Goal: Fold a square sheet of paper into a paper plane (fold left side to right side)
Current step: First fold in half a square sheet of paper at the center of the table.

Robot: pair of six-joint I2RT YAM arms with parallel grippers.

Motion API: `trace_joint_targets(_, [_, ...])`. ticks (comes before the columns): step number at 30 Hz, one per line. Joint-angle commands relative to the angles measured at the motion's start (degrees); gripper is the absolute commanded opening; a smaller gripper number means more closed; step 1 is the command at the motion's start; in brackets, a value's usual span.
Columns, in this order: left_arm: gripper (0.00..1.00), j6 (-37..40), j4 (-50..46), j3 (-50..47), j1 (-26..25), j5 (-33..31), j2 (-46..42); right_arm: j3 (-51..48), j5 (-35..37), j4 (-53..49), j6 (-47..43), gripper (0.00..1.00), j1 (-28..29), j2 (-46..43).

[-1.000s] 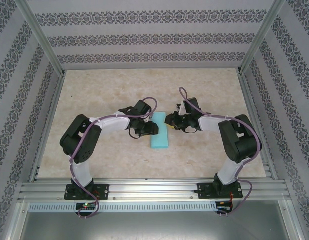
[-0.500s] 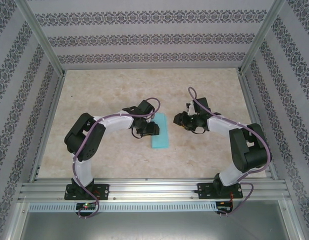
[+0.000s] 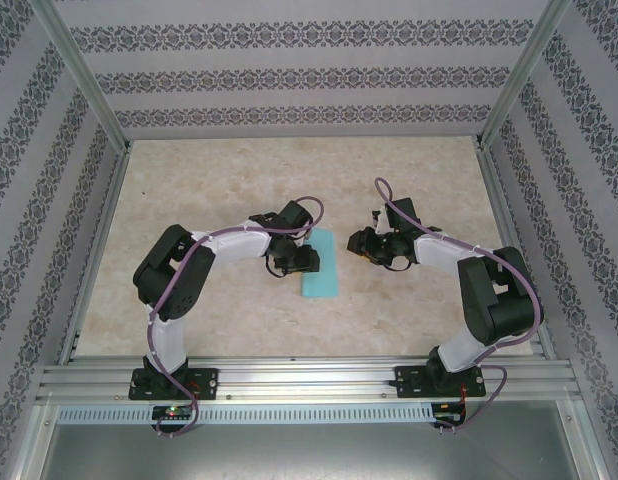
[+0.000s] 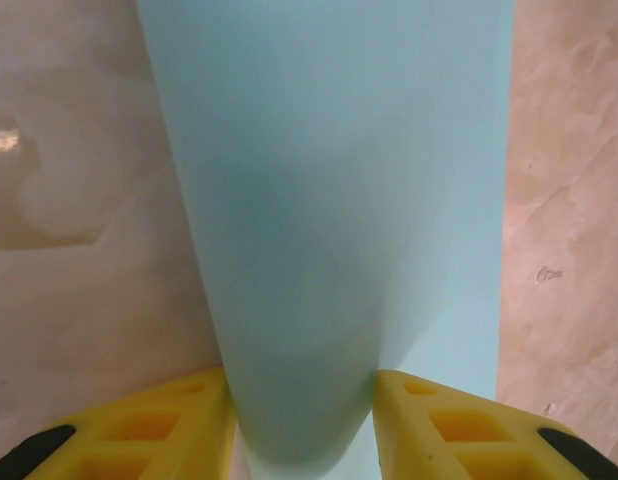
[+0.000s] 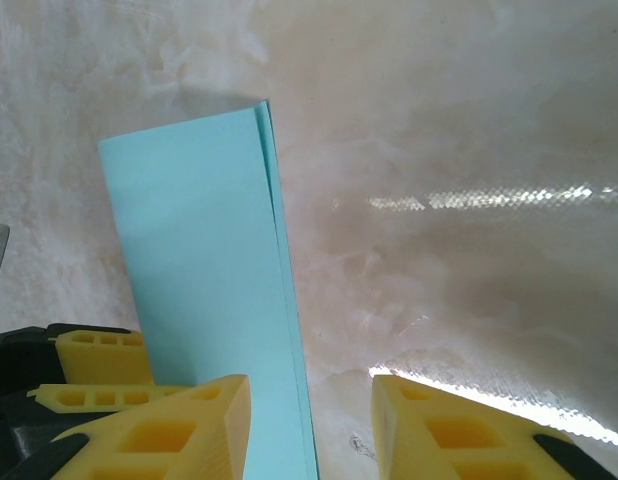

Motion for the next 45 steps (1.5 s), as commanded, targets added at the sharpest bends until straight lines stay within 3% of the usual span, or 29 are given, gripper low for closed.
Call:
trace_joint_targets(1, [0.42,1.0,-2.0,2.0,-1.1,-0.8,1.5,-0.5,1.0,-0.3,-1.1,0.38,-0.4,-1.5])
trace_joint_targets(45, [0.45,2.4,-5.3,6.2,-2.0,-1.2,5.0,-0.5,-0.5,0.4,-0.2,0.38,0.6,-0.3])
